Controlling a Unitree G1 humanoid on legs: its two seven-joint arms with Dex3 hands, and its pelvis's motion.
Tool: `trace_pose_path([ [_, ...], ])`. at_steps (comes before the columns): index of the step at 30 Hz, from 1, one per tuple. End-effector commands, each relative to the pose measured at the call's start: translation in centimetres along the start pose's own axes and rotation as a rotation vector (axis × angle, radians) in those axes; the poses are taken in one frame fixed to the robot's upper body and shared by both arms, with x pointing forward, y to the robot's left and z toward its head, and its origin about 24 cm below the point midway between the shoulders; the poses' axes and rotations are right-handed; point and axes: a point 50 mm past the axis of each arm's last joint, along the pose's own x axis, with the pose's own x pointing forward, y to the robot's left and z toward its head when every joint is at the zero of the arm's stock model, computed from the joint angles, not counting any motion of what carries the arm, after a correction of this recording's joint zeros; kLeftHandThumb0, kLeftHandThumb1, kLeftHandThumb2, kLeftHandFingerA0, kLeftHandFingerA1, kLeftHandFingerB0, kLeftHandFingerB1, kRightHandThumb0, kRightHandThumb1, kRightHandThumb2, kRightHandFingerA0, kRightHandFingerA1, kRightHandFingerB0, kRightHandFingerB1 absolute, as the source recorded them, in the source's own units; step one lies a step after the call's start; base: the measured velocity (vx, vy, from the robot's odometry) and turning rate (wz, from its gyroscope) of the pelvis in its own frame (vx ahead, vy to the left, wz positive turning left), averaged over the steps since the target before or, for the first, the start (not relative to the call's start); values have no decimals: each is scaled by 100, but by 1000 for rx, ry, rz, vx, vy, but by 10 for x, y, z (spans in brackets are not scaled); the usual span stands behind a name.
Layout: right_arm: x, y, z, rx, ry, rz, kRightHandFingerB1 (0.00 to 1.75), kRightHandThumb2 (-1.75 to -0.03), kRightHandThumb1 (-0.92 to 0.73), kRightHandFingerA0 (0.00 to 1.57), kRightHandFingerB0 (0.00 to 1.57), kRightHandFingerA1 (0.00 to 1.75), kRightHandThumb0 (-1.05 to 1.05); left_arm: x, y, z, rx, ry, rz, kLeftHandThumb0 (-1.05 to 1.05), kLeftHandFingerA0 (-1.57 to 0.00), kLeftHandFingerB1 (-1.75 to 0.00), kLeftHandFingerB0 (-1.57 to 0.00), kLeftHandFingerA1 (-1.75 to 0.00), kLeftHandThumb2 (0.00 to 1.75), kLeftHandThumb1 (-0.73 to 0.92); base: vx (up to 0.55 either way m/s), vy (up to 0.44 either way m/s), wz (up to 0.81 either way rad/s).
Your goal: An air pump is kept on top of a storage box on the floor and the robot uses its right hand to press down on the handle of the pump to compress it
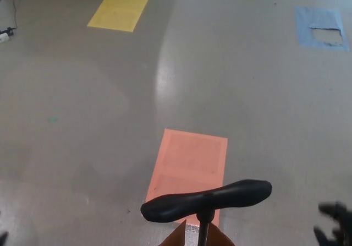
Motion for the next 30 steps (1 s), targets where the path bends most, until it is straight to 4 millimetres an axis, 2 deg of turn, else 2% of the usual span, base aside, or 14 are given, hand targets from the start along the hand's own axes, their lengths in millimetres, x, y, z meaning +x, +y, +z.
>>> trace_pose_path([
  [1, -2, -24, 20, 61, -197, -194, 28, -66, -88, 21, 16, 32, -64, -3, 9, -1, 0, -56, -24, -34, 0, -48, 0, -48, 111, 59, 0, 0, 0],
  [6, -15, -50, 51, 288, -461, -352, 30, -67, -89, 22, 20, 32, -69, -2, 3, 10, 19, -123, -38, -34, 0, -47, 0, -48, 110, 58, 0, 0, 0],
  [7, -25, -61, 67, 345, -591, -397, 46, -110, -54, 0, 0, 48, -35, -1, 2, 16, 28, -153, -41, -34, 0, -47, 0, -48, 110, 58, 0, 0, 0],
  [9, -43, -73, 90, 383, -737, -428, 46, -108, -51, 0, 0, 48, -36, -1, 4, 24, 41, -194, -42, -34, 0, -47, 0, -48, 109, 57, 0, 0, 0],
  [12, -91, -95, 130, 347, -1018, -516, 47, -109, -51, 0, 0, 48, -36, 0, 5, 38, 29, -243, -46, -35, 0, -47, 0, -49, 108, 55, 0, 0, 0],
  [13, -113, -104, 146, 368, -1124, -527, 27, -68, -90, 22, 17, 28, -76, 1, 6, 44, 32, -261, -44, -35, 0, -47, 0, -49, 108, 55, 0, 0, 0],
  [18, -179, -126, 188, 359, -1410, -534, 28, -66, -87, 25, 19, 30, -71, 4, 16, 65, 44, -303, -16, -34, 0, -47, 0, -49, 109, 56, 0, 0, 0],
  [19, -206, -130, 205, 369, -1534, -507, 29, -66, -83, 30, 23, 31, -74, 5, 21, 74, 41, -320, -6, -34, 0, -47, 0, -48, 109, 56, 0, 0, 0],
  [22, -239, -133, 226, 366, -1676, -448, 29, -65, -81, 30, 24, 31, -74, 6, 26, 85, 44, -338, 6, -34, 0, -47, 0, -48, 109, 56, 0, 0, 0],
  [25, -267, -132, 245, 195, -1743, -346, 28, -65, -84, 24, 19, 31, -74, 6, 28, 87, 63, -344, 4, -34, 0, -47, 0, -48, 109, 57, 0, 0, 0],
  [26, -274, -130, 251, 134, -1764, -309, 47, -106, -48, 1, 0, 48, -36, 6, 29, 87, 66, -342, 3, -34, 0, -47, 0, -48, 109, 56, 0, 0, 0],
  [27, -283, -125, 260, 52, -1801, -243, 47, -107, -50, 0, 0, 49, -36, 6, 31, 88, 73, -338, 6, -34, 0, -47, 0, -48, 109, 57, 0, 0, 0],
  [28, -291, -121, 266, 1, -1833, -183, 33, -100, -68, 3, 14, 39, -83, 6, 32, 89, 69, -337, 8, -34, 0, -47, 0, -48, 109, 57, 0, 0, 0],
  [30, -300, -117, 273, -59, -1847, -146, 33, -104, -66, 2, 6, 38, -74, 6, 32, 90, 57, -337, 3, -34, 0, -47, 0, -48, 109, 57, 0, 0, 0],
])
